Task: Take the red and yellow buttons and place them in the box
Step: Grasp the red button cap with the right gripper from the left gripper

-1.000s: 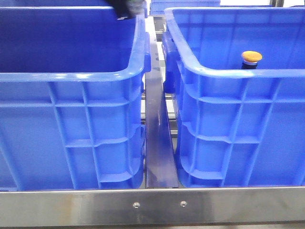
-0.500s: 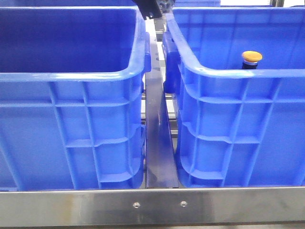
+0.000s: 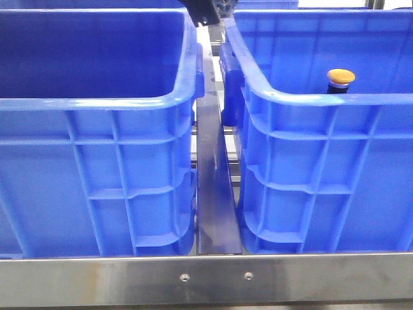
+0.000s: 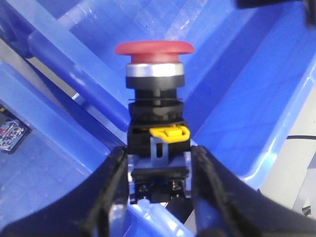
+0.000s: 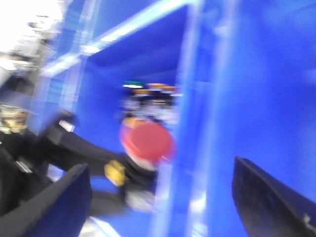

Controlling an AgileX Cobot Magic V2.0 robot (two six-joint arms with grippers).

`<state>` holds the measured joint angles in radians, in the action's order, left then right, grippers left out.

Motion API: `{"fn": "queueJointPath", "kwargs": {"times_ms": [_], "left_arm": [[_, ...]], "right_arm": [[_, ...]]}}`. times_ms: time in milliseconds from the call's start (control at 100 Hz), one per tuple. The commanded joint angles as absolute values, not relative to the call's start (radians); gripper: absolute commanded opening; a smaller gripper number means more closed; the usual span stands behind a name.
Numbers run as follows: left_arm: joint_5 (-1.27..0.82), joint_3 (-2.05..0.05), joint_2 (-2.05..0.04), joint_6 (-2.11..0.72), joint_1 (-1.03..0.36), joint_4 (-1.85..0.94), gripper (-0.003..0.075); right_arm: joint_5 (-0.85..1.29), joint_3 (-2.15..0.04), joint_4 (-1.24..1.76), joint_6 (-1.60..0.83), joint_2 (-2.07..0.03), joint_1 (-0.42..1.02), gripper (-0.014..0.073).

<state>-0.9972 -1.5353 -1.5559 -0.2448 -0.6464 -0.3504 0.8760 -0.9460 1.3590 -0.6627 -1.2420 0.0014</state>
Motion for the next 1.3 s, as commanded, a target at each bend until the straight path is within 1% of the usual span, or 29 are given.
{"fn": "queueJointPath", "kwargs": {"times_ms": [0,90,270,440,700,770,820,940,1010,1220,1290], "left_arm": [[-0.957,-1.568,-1.515,-0.247,-0.653,-0.385,0.0167],[-0.963,-1.568,-1.515,-0.247,-0.653,-0.385,0.0167],[-0.965,-1.568,-1.515,-0.247,-0.653,-0.389,0.0167],[-0.965,-1.568,-1.515,-0.247,-0.653,-0.393,0.0167],[-0.965,-1.568,-1.515,-0.247,-0.653,-0.397,0.0167],[-0.965,-1.568,-1.515,-0.247,-0.653,-0.397,0.0167],[-0.965,-1.568,-1.515,-0.247,-0.653,-0.397,0.0167],[-0.965,-1.568,-1.515,-0.247,-0.653,-0.399,0.0167],[-0.965,-1.568,-1.515,-0.247,-0.653,-0.399,0.0167],[-0.965,-1.568,-1.517,-0.247,-0.653,-0.401,0.0169],[-0.964,-1.568,-1.517,-0.247,-0.653,-0.401,0.0185]], "right_arm": [[0.974,-1.020,1.484,-0.668,-1.287,0.002,0.0591],[1.018,-1.063,1.498,-0.668,-1.346,0.016,0.0591],[1.014,-1.105,1.500,-0.668,-1.411,0.063,0.0591],[1.016,-1.105,1.501,-0.668,-1.424,0.091,0.0591],[1.039,-1.105,1.501,-0.668,-1.424,0.091,0.0584],[1.037,-1.105,1.501,-0.668,-1.424,0.091,0.0532],[1.036,-1.105,1.501,-0.668,-1.424,0.091,0.0468],[1.036,-1.105,1.501,-0.668,-1.424,0.091,0.0281],[1.036,-1.105,1.501,-0.668,-1.424,0.091,0.0222],[1.036,-1.105,1.501,-0.668,-1.424,0.091,0.0216],[1.036,-1.105,1.501,-0.668,-1.424,0.091,0.0216]]}}
